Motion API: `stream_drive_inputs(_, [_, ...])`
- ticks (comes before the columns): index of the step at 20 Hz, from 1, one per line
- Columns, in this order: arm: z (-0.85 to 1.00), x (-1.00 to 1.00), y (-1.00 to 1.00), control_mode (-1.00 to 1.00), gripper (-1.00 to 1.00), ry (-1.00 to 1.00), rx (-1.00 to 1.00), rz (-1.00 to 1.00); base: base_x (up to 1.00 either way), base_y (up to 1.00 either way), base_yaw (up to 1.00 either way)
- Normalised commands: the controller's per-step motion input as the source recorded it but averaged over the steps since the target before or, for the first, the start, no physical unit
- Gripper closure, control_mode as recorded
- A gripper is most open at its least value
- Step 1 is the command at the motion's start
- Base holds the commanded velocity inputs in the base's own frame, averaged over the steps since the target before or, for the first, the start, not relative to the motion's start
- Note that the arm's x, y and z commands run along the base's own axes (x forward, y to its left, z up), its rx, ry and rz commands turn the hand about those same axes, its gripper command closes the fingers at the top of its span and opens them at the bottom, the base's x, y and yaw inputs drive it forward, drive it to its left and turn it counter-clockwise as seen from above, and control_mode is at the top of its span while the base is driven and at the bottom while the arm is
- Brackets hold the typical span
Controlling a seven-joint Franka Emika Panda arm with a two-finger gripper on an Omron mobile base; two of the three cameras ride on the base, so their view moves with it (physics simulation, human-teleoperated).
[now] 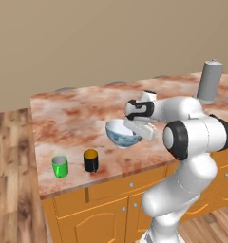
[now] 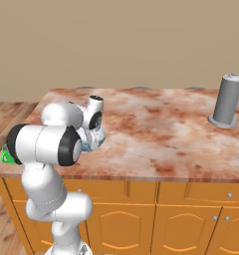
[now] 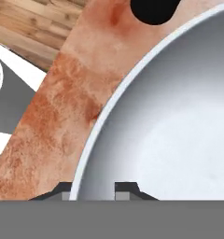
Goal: Clear the mugs and bowl far away from the sink.
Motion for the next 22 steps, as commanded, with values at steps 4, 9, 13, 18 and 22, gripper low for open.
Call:
stream_drive_inputs(4, [-0.60,0.23,0.01,-1.00,1.00,0.02,0.00,0.15,0.00,0.00,0.00])
stream_drive_inputs(9, [-0.32,-0.04,0.09,-1.00,-1.00,0.00,0.00,0.17,0.00,0.00,0.00])
stream_drive_inputs(13, [0.34,-0.32,0.08,-1.00,-1.00,-0.04,0.00,0.11,0.00,0.00,0.00])
stream_drive_inputs(18, [0.75,-0.45,0.04,-1.00,-1.00,-0.19,0.00,0.08,0.00,0.00,0.00])
stream_drive_inputs(22, [0.77,-0.89,0.00,-1.00,-1.00,-0.32,0.00,0.07,0.00,0.00,0.00])
